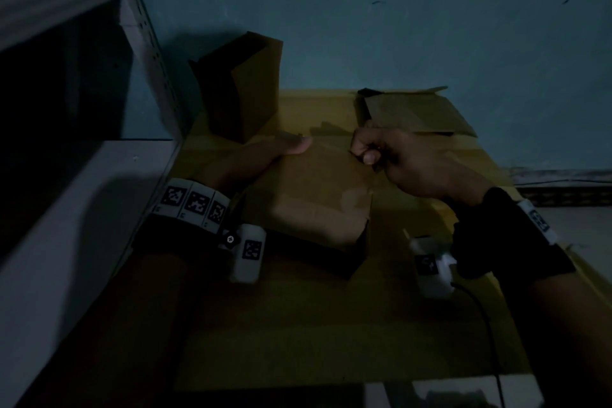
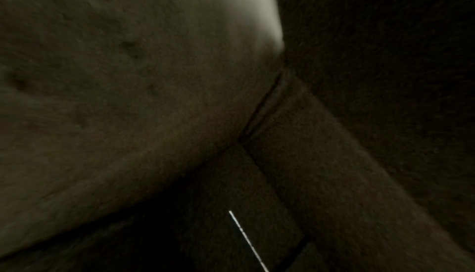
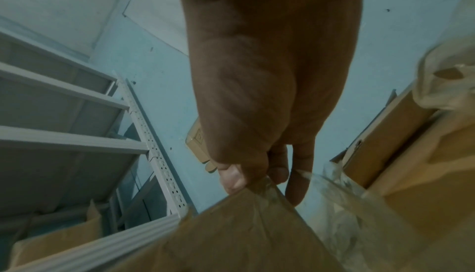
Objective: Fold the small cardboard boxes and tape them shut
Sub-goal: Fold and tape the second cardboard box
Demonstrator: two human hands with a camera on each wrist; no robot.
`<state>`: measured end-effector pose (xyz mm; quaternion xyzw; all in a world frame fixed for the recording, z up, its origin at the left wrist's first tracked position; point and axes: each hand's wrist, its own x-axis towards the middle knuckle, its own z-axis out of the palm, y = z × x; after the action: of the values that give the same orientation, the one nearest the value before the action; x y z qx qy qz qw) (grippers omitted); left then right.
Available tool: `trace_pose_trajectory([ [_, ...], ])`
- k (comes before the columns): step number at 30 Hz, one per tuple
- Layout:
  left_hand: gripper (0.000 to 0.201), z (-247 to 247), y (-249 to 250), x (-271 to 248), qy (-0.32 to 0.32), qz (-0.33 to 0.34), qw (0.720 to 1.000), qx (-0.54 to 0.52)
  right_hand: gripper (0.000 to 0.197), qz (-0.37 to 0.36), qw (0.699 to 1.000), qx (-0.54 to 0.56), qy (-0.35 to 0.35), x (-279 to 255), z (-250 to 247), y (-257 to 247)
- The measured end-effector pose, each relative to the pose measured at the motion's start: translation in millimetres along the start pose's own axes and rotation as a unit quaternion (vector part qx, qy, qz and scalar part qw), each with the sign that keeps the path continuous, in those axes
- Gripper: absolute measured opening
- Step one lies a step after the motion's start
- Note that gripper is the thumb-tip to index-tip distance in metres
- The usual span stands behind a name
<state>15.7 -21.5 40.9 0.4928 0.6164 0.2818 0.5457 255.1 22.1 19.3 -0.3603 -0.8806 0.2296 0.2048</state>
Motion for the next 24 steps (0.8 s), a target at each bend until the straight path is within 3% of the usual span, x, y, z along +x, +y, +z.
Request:
trace_pose_trajectory([
  [3,0.027,0,0,0,-0.007,0.0,1.0,-0.009,0.033,0.006,1.0,0.007,-0.008,-3,-3,-1],
  [8,0.016,0,-1,-3,0.002,0.021,0.999,-0.028,0.009,0.031,0.997,0.059,0.043,-8,-2,2],
  [11,0.022,1,1,-4,-0.012,0.022,0.999,-0.021,0.019,0.021,0.989,0.116,0.09,-8,-5,0],
  [16,0.025,4,3,-7,-0.009,0.012,1.0,-0.018,0.022,-0.011,0.981,0.163,0.104,-8,-5,-4],
  [19,0.016,5,5,-9,0.013,0.014,1.0,-0.011,0.021,-0.006,0.978,0.176,0.116,-8,-5,-2],
  [24,0.019,5,6,-10,0.002,-0.007,1.0,-0.023,0.01,0.021,0.98,0.164,0.11,-6,-2,0],
])
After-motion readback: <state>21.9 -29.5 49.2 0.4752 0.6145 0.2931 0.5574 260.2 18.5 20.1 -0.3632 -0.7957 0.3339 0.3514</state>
